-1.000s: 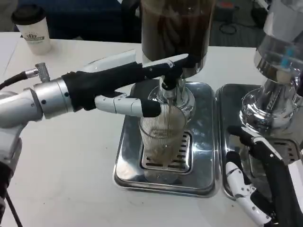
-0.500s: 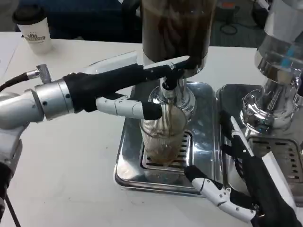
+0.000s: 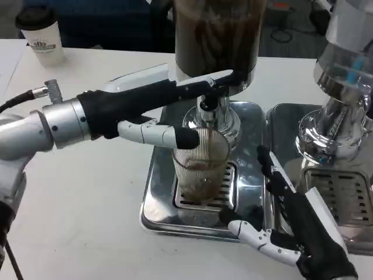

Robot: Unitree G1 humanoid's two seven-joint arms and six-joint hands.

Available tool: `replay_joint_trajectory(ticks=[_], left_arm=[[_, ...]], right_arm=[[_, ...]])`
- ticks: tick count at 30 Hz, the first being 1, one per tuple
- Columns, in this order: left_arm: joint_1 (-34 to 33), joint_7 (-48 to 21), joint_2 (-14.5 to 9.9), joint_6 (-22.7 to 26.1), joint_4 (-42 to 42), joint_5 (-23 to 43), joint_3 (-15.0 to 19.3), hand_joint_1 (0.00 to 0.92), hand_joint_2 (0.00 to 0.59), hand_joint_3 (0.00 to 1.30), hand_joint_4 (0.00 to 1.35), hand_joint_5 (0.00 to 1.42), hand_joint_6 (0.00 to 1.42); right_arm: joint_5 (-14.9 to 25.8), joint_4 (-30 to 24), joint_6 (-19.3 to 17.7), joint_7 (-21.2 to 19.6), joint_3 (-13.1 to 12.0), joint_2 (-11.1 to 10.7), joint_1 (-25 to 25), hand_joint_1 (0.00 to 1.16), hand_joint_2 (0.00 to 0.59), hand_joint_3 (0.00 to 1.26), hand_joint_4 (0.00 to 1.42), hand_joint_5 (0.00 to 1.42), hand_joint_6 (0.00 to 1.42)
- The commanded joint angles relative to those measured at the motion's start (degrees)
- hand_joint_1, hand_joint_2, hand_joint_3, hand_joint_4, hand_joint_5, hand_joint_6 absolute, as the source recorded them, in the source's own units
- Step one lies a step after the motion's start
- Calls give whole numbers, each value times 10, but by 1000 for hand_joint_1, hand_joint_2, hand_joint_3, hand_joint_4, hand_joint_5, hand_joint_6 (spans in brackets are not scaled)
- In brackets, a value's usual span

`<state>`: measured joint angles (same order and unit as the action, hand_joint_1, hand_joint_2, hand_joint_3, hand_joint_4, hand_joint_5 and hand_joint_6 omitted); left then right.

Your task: Grasp the cup under the faucet to collect the drink, then remove the cup.

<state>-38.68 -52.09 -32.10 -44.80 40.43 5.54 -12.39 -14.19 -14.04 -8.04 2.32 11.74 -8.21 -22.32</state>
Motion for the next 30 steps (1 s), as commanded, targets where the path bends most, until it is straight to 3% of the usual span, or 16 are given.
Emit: replay_joint_trajectory(ticks=[1,12,30], left_arm=[[27,-9,-12,23,20,-50,-17,0,5,37,0,0,0],[29,-8,-15,24,16,-50,-12,0,5,44,0,0,0],[39,-4,-20,29,6,-51,-8,0,5,44,0,0,0]], right_arm=[[3,22,-2,-3,-3,8,28,721,212,0,0,0,32],[9,57,6,-9,-12,24,64,746,205,0,0,0,33],[32,146,5,17,-14,31,166,712,217,0,0,0,33]])
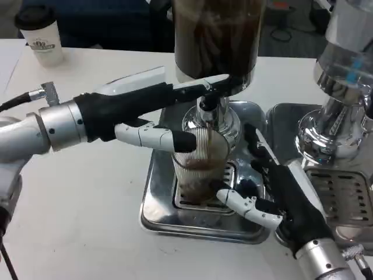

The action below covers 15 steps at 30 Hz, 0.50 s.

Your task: Grasp the cup under the faucet to collect the drink, then remove the cup.

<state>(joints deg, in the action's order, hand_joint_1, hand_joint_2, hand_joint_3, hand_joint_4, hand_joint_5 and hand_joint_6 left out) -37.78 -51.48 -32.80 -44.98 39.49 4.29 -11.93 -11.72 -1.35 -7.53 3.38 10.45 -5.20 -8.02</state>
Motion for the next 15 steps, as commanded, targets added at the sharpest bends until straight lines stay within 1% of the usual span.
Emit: replay_joint_trajectory(ticks=[1,15], left_arm=[[31,-10,-13,31,15,-38,-12,0,5,44,0,0,0],[35,-7,-15,35,9,-39,-11,0,9,53,0,0,0]], right_arm=[[8,23,0,7,-1,1,27,711,217,0,0,0,33],[26,82,-6,18,-1,5,92,695,224,0,0,0,22]])
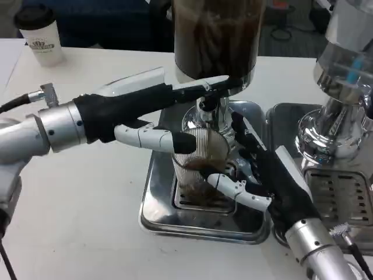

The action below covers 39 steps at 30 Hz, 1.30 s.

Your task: Grasp the cup under the faucet to collect the drink, then remove the cup.

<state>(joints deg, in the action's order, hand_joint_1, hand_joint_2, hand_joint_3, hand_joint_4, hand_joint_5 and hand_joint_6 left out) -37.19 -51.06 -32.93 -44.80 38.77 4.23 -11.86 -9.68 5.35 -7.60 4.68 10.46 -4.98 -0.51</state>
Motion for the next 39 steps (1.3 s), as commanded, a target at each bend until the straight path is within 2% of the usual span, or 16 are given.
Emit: replay_joint_trajectory(ticks=[1,19,27,39], left_arm=[[29,-11,-14,34,17,-38,-12,0,9,54,0,0,0],[37,-22,-7,53,6,-8,-1,0,9,54,0,0,0],[36,-39,7,60,14,34,21,0,10,47,0,0,0],[31,-48,29,60,24,51,40,0,10,36,0,0,0]], right_arm=[[6,18,-6,6,-1,2,20,694,224,0,0,0,21],[2,28,-5,6,9,9,26,688,225,0,0,0,29],[2,29,-3,5,11,9,21,690,226,0,0,0,32],[1,23,1,3,12,7,9,691,226,0,0,0,32]])
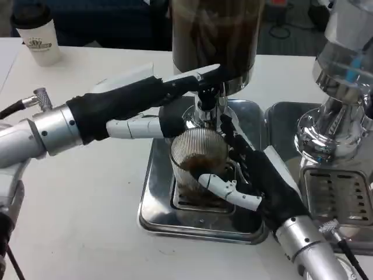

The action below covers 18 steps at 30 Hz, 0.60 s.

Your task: Grasp the cup under the faucet to collect the drink, then remove the cup.

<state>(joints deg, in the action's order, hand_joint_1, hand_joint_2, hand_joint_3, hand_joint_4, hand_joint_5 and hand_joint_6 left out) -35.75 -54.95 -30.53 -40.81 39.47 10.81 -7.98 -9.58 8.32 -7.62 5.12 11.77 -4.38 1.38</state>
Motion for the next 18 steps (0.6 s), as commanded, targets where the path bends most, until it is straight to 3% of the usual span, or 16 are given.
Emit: replay_joint_trajectory(ticks=[1,18], left_arm=[[16,-9,7,20,18,-12,3,0,10,36,0,0,0],[11,-39,22,36,-7,21,37,0,9,40,0,0,5]], right_arm=[[0,-8,1,-1,-1,1,-12,691,226,0,0,0,32],[-1,-11,2,-6,0,3,-21,693,227,0,0,0,32]])
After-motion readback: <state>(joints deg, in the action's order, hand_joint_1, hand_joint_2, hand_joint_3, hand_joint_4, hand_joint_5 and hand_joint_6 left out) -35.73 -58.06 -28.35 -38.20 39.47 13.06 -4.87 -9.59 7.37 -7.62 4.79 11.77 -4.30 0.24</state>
